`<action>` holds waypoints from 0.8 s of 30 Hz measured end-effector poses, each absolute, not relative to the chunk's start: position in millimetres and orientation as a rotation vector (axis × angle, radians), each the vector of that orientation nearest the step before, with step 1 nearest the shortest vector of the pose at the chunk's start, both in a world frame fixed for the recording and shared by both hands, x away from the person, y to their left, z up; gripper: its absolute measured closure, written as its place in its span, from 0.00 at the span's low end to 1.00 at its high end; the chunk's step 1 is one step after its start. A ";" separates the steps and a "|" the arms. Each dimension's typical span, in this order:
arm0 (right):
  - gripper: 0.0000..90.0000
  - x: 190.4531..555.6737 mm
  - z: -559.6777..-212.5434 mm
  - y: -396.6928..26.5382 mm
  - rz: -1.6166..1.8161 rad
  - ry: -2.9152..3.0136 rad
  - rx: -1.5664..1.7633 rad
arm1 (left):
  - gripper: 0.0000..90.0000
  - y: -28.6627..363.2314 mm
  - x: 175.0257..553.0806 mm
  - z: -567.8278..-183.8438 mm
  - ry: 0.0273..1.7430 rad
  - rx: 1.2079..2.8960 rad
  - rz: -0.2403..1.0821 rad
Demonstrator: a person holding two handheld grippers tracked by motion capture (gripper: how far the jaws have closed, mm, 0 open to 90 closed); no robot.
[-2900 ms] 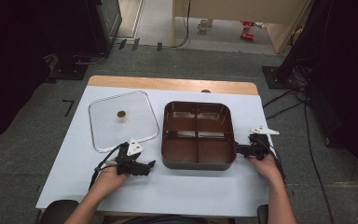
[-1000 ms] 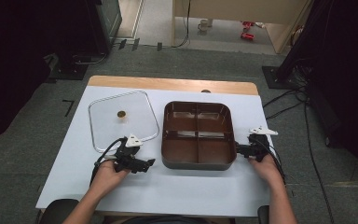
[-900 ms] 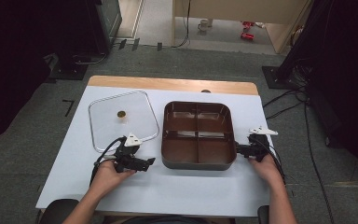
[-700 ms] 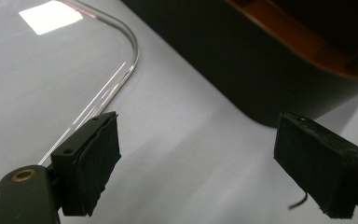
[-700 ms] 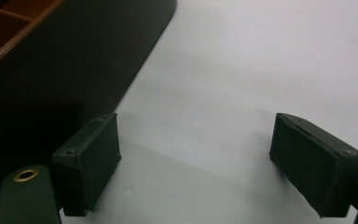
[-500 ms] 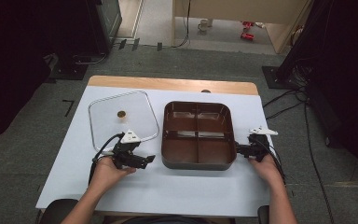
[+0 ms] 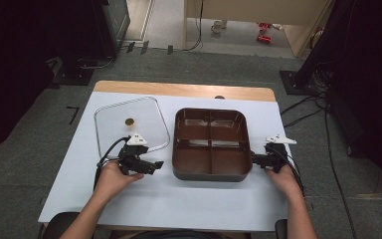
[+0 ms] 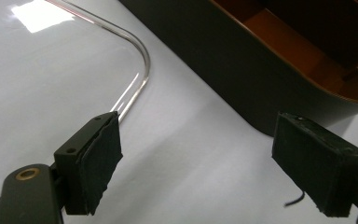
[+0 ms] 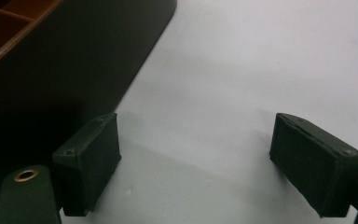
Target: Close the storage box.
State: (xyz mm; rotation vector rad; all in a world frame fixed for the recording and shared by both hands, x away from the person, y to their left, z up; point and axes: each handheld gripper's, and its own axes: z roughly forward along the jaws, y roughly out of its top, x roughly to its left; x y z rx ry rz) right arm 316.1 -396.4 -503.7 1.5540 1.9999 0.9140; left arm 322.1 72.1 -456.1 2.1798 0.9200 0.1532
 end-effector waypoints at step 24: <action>0.17 316.1 -503.7 -396.4 0.914 1.999 1.554 | 0.26 89.4 357.2 -445.6 0.938 2.198 0.185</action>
